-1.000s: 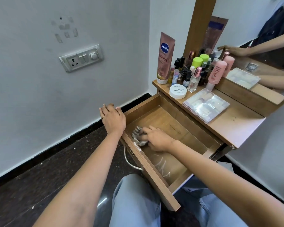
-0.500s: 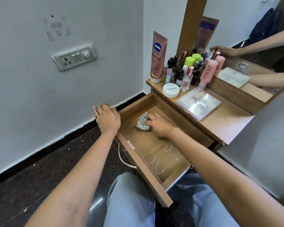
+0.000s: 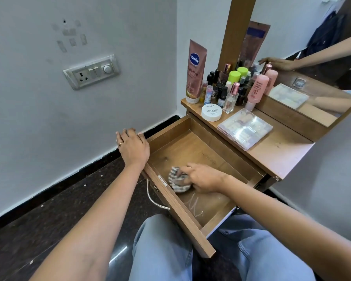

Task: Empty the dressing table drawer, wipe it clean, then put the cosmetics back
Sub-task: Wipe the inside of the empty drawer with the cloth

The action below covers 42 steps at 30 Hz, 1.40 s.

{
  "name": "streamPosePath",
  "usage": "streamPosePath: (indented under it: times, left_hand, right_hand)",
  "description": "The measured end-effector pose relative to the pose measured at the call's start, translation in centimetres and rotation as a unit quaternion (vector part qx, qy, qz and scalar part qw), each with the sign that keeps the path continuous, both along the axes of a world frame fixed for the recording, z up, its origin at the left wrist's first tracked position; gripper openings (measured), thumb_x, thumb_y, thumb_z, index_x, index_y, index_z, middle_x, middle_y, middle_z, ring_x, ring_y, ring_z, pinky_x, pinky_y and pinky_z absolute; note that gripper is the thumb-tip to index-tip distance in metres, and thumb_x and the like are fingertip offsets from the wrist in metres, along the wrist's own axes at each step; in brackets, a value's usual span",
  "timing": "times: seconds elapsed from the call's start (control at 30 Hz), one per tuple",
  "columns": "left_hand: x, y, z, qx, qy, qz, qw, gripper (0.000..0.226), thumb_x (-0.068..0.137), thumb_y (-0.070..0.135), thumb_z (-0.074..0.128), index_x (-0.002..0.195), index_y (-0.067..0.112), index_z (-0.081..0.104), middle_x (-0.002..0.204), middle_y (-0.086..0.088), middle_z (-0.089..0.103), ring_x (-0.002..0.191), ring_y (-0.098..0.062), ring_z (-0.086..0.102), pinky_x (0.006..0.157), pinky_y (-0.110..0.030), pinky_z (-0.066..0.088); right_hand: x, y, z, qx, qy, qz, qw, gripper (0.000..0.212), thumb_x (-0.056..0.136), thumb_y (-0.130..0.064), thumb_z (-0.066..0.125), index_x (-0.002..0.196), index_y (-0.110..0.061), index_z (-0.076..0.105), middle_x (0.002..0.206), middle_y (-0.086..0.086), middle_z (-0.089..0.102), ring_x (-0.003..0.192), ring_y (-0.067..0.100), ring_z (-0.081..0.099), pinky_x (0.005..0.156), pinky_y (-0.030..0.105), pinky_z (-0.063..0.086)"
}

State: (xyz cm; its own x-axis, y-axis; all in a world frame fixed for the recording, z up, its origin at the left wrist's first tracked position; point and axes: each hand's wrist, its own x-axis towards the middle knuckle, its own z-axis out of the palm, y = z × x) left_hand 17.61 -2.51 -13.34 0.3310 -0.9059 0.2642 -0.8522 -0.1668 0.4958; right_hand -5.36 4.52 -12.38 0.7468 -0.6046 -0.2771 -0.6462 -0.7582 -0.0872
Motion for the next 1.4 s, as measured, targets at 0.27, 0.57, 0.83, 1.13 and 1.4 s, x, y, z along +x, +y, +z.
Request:
streamPosePath:
  times: [0.27,0.57,0.83,1.13,1.4]
  left_hand:
    - [0.2,-0.2,-0.5,-0.005,0.008,0.002,1.000,0.041,0.098,0.024,0.033,0.125,-0.002,0.050,0.133,-0.023,0.052,0.135,-0.041,0.034,0.119,-0.044,0.012]
    - [-0.1,-0.2,-0.2,-0.002,0.015,0.007,1.000,0.040,0.099,0.023,0.033,0.127,-0.002,0.049,0.134,-0.023,0.051,0.138,-0.040,0.031,0.119,-0.043,0.012]
    - [-0.5,0.4,0.6,-0.002,0.021,0.011,1.000,0.040,0.100,0.022,0.034,0.128,-0.002,0.049,0.135,-0.025,0.050,0.140,-0.040,0.026,0.119,-0.042,0.011]
    - [-0.5,0.4,0.8,-0.002,0.037,0.016,0.999,0.039,0.100,0.021,0.033,0.128,-0.002,0.049,0.135,-0.026,0.049,0.140,-0.040,0.026,0.119,-0.043,0.012]
    - [-0.1,-0.1,0.3,-0.010,0.045,0.015,0.999,0.039,0.100,0.022,0.033,0.124,-0.004,0.050,0.131,-0.028,0.051,0.136,-0.043,0.032,0.119,-0.042,0.011]
  right_hand:
    - [-3.6,-3.2,0.6,-0.020,-0.012,-0.214,0.976,0.048,0.097,-0.008,0.039,0.141,-0.026,0.043,0.149,0.002,0.031,0.136,0.030,0.029,0.111,0.047,0.029]
    - [5.1,-6.1,-0.1,-0.072,0.020,-0.236,0.969,0.055,0.090,0.000,0.037,0.144,-0.011,0.035,0.150,0.009,0.025,0.135,0.033,0.025,0.103,0.047,0.040]
    - [4.7,-7.7,-0.3,-0.105,0.076,-0.299,0.946,0.047,0.096,-0.011,0.037,0.143,-0.006,0.038,0.152,0.010,0.024,0.138,0.036,0.023,0.097,0.045,0.045]
    - [3.1,-7.4,0.4,-0.110,0.137,-0.345,0.922,0.044,0.097,-0.011,0.036,0.140,0.000,0.038,0.145,0.016,0.030,0.133,0.038,0.030,0.095,0.039,0.046]
    - [0.4,-1.3,0.3,-0.081,0.186,-0.408,0.890,0.044,0.098,-0.009,0.036,0.141,0.003,0.034,0.141,0.022,0.030,0.121,0.039,0.042,0.076,0.038,0.054]
